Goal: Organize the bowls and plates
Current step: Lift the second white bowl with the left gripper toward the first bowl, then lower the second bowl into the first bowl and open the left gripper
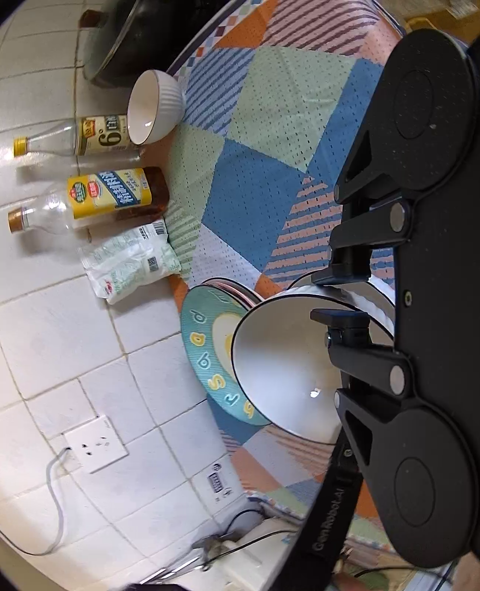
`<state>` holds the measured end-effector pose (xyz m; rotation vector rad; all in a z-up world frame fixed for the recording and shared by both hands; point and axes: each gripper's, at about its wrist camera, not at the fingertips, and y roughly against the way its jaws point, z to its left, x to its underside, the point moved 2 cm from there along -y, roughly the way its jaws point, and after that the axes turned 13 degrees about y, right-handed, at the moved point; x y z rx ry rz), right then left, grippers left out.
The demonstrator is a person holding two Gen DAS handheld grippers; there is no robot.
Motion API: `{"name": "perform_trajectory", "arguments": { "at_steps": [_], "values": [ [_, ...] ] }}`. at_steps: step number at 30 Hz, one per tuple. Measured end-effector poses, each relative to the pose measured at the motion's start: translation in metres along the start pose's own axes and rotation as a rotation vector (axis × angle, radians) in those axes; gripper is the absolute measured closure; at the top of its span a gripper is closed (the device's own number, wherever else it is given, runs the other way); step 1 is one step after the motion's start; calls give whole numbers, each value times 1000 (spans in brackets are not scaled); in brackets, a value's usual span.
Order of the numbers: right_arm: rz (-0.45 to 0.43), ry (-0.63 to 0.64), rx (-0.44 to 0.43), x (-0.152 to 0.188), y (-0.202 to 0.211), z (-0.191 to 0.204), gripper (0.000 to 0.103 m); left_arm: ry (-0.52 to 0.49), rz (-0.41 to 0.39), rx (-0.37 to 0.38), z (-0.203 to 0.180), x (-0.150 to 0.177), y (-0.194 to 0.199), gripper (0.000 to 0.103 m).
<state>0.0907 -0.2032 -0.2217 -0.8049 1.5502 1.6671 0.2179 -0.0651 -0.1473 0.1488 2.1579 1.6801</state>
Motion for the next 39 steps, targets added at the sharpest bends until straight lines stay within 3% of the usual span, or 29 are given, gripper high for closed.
{"name": "perform_trajectory", "arguments": {
  "at_steps": [5, 13, 16, 20, 28, 33, 35, 39],
  "values": [
    [29, 117, 75, -3, -5, 11, 87, 32, 48, -9, 1, -5, -12, 91],
    [43, 226, 112, -9, -14, 16, 89, 52, 83, -21, 5, -12, -22, 90],
    [48, 232, 110, -11, -15, 16, 89, 34, 79, -31, 3, -12, -21, 89],
    [53, 224, 101, -12, -13, 16, 88, 8, 61, -41, 1, -14, -13, 72],
    [-6, 157, 88, -10, 13, 10, 87, -41, -3, -16, -4, -7, 16, 69],
    [-34, 135, 124, -7, 32, 7, 86, -76, -8, -10, -13, 1, 32, 62],
    [-46, 151, 154, -7, 43, 6, 77, -88, -11, -8, -17, 4, 38, 62],
    [-68, 162, 228, -8, 64, -2, 71, -117, -21, 0, -27, 10, 50, 56]
  ]
}}
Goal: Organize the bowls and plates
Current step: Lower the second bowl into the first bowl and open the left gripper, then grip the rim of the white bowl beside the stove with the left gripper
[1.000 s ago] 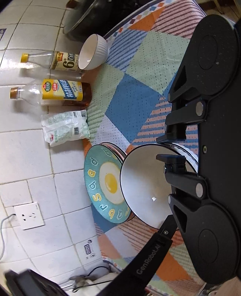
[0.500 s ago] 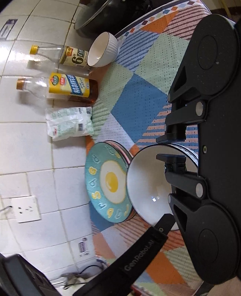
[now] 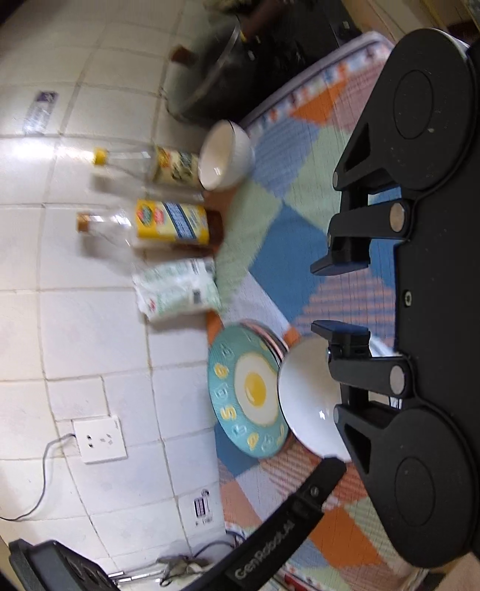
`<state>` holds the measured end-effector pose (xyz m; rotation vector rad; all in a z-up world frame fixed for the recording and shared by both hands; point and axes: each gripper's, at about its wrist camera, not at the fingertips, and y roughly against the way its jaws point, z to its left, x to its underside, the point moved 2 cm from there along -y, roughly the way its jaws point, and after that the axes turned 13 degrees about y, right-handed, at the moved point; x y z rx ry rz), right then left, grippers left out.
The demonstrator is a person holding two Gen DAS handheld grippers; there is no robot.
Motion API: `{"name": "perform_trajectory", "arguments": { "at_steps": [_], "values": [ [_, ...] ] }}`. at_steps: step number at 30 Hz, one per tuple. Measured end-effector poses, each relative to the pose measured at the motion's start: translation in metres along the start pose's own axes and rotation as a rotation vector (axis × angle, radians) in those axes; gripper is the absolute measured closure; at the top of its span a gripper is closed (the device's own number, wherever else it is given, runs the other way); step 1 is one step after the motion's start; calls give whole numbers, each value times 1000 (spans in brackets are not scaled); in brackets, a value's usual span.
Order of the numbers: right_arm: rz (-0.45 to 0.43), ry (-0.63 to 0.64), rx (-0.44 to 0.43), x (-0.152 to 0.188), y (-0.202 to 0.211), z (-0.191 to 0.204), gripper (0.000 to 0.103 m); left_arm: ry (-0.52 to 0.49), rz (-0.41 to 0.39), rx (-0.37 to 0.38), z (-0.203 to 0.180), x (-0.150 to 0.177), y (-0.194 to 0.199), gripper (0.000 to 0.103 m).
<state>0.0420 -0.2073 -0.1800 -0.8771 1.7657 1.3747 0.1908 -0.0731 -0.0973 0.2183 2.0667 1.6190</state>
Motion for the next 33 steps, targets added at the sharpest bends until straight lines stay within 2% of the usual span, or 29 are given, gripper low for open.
{"name": "perform_trajectory", "arguments": {
  "at_steps": [5, 10, 15, 20, 22, 24, 31, 33],
  "values": [
    [-23, -33, 60, 3, 20, -24, 62, -28, -15, -6, -18, -1, 9, 52],
    [-16, -38, 101, 8, 24, -58, 54, -25, -46, -25, -38, -16, 10, 51],
    [-18, -75, 83, 6, 14, -101, 50, 4, -58, -44, -58, -45, 0, 50],
    [-45, -81, 0, 0, -11, -133, 49, -27, -110, -121, -82, -77, -8, 48],
    [-52, -73, -16, 0, -25, -143, 44, -28, -121, -143, -89, -91, -11, 47],
    [-49, -67, -29, -2, -41, -154, 41, -37, -132, -162, -100, -104, -13, 42],
    [-27, -46, -67, -5, -97, -190, 33, -63, -168, -187, -145, -138, -34, 36],
    [-22, -48, -54, -6, -112, -199, 31, -79, -197, -168, -157, -147, -38, 34]
  ]
}}
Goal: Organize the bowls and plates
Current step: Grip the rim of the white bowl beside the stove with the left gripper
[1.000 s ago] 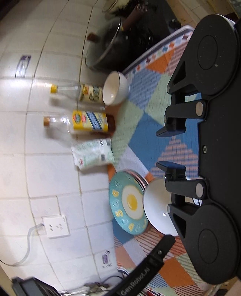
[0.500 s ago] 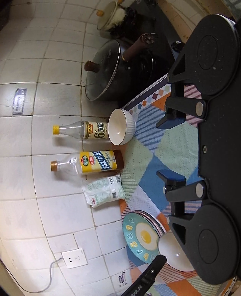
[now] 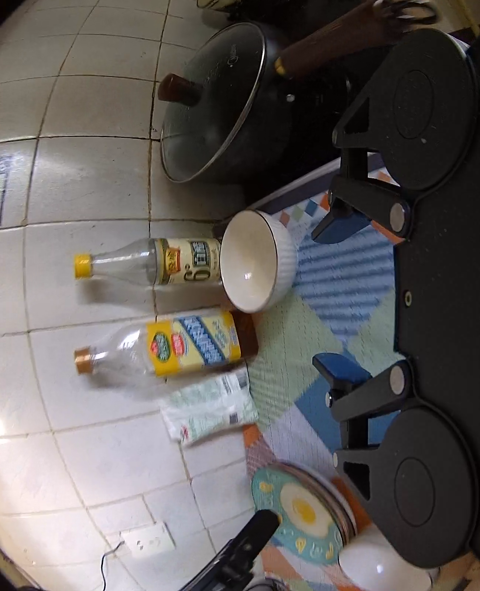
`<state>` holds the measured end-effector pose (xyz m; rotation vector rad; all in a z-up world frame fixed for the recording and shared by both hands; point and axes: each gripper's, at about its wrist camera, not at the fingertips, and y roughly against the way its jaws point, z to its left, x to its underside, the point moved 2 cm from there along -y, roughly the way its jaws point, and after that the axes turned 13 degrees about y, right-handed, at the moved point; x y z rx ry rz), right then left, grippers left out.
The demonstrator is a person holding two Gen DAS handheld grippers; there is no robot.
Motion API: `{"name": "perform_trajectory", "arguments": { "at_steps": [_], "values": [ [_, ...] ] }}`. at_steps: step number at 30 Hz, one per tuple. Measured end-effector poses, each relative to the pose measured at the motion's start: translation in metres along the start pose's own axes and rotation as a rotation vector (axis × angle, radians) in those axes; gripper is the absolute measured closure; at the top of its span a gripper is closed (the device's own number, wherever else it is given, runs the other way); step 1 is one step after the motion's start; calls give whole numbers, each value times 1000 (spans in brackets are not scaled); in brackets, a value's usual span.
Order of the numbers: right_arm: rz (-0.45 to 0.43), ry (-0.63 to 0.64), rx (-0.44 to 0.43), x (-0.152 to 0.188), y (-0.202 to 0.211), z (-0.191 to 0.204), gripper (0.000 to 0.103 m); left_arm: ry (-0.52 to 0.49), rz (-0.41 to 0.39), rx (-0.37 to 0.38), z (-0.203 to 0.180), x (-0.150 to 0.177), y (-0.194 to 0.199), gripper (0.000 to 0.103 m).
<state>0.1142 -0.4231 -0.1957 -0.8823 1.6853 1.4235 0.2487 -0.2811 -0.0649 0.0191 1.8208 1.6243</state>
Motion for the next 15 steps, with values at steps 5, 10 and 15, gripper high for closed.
{"name": "perform_trajectory", "arguments": {
  "at_steps": [5, 10, 15],
  "values": [
    [28, -16, 3, 1, -33, -22, 18, 38, -46, 55, -14, -25, -11, 31],
    [34, 47, -40, 1, -62, -30, 11, 65, -91, 71, -27, -47, -35, 30],
    [50, 47, -74, -1, -91, -34, 11, 84, -40, 112, -40, -62, -68, 28]
  ]
}}
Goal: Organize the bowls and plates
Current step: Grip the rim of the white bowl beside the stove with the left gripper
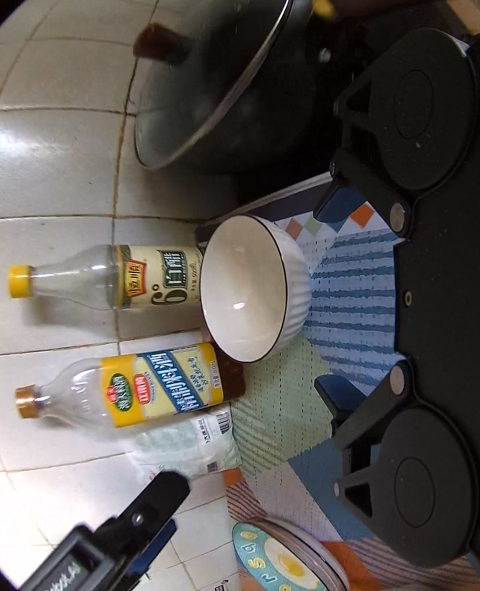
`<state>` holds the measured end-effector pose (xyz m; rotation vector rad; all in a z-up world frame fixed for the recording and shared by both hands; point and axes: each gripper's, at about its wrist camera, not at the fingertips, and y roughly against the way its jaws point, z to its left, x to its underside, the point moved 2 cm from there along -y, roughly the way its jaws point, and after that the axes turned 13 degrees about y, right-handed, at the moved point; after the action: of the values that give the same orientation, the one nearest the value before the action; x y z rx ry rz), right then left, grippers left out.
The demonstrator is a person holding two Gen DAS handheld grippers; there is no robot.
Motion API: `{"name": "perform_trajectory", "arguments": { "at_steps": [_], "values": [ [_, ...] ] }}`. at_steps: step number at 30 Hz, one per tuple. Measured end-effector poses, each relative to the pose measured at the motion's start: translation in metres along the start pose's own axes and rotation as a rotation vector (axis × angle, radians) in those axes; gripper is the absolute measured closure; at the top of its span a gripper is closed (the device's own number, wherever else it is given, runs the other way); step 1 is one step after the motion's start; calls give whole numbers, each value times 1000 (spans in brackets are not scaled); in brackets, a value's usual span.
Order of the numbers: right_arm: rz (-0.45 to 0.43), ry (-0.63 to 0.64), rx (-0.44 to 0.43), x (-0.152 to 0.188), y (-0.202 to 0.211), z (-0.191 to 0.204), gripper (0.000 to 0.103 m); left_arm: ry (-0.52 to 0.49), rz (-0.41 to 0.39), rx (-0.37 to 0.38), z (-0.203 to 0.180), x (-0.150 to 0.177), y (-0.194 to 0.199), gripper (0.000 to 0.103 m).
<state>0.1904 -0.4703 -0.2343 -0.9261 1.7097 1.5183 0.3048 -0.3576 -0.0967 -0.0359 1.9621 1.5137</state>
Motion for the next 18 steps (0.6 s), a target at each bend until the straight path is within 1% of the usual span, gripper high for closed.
{"name": "perform_trajectory", "arguments": {
  "at_steps": [2, 4, 7, 9, 10, 11, 14, 16, 17, 18],
  "values": [
    [9, -23, 0, -1, -11, -2, 11, -39, 1, 24, -10, 0, -13, 27],
    [20, -32, -11, -4, -22, -2, 11, -56, 2, 19, -18, -2, -30, 27],
    [35, -25, 7, -9, -36, -5, 11, -47, -8, 14, -26, -8, -55, 27],
    [54, -33, 9, -12, -45, -7, 11, -37, 12, 54, -28, -14, -72, 27],
    [54, -37, 2, -14, -49, -8, 11, -13, 31, 72, -27, -18, -80, 28],
    [53, -34, -3, -15, -52, -8, 11, 19, 50, 68, -25, -21, -88, 31],
    [64, -25, -4, -17, -61, -9, 9, 111, 73, 23, -21, -27, -102, 49],
    [66, -33, -6, -18, -63, -9, 9, 128, 75, 38, -22, -28, -108, 56],
    [64, -35, -4, -17, -64, -8, 9, 132, 82, 26, -22, -27, -113, 65],
    [60, -39, -3, -17, -65, -8, 9, 129, 95, 12, -23, -26, -119, 71]
  ]
}}
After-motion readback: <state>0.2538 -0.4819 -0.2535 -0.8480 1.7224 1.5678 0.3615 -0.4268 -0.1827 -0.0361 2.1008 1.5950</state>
